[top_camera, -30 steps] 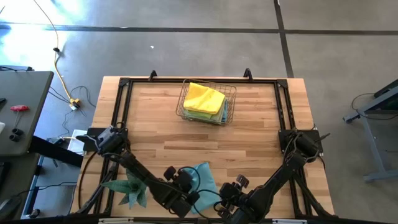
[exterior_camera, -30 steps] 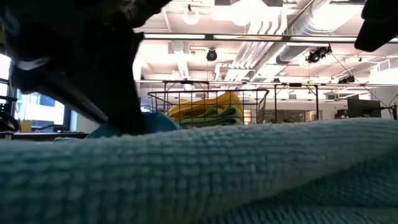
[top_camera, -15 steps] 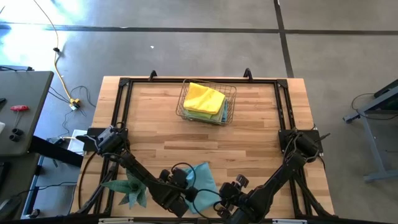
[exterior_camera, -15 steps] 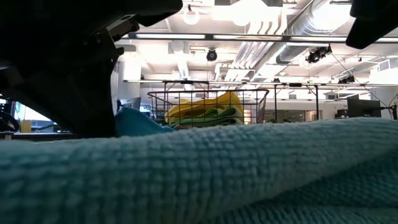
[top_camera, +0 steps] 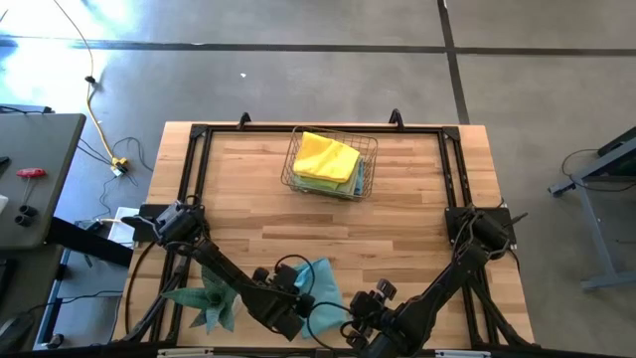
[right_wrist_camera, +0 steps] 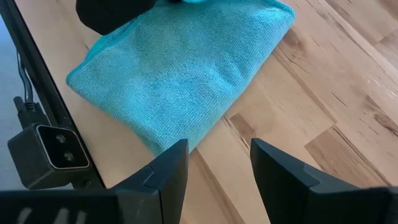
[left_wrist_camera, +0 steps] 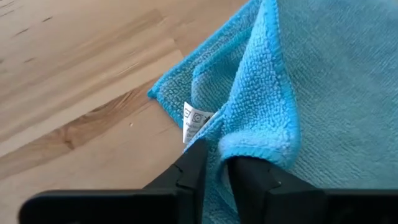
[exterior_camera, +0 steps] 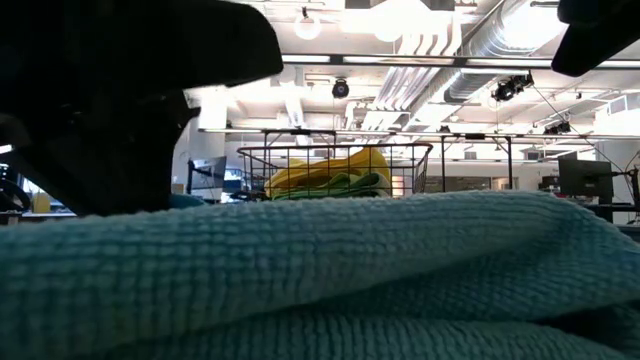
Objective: Fold microfiber towels
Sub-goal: Fold the blue towel
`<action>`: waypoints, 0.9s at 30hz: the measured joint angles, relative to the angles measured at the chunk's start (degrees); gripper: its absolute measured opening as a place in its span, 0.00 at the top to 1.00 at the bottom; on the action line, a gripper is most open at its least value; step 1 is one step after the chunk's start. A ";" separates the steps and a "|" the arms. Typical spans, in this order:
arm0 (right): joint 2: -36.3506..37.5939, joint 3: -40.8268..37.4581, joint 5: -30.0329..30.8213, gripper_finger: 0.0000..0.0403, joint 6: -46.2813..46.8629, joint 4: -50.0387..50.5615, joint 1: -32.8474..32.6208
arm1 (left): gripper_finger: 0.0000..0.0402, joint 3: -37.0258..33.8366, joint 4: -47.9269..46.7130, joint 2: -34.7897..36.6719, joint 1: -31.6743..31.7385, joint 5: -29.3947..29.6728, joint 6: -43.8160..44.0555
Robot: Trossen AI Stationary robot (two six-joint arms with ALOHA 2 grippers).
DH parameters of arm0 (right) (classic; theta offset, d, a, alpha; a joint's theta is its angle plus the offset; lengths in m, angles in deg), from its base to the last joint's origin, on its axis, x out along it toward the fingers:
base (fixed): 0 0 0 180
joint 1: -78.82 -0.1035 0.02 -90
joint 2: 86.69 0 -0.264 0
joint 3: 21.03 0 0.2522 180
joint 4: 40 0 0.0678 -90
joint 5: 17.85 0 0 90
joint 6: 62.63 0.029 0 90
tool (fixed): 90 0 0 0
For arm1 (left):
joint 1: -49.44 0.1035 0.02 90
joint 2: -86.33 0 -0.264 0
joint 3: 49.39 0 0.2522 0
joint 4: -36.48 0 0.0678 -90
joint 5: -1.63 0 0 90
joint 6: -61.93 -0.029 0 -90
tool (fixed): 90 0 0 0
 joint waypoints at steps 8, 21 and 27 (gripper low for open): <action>0.18 0.00 -5.48 0.59 -3.50 0.39 0.16 | 0.73 1.26 -1.01 0.24 3.22 -10.49 -16.89; 2.51 0.00 -8.09 0.59 -1.18 11.31 0.31 | 0.71 12.37 -27.97 0.02 5.02 -2.05 -21.95; 2.49 0.00 1.44 0.59 2.71 6.34 0.77 | 0.71 12.38 -31.33 0.02 4.71 -3.31 -22.17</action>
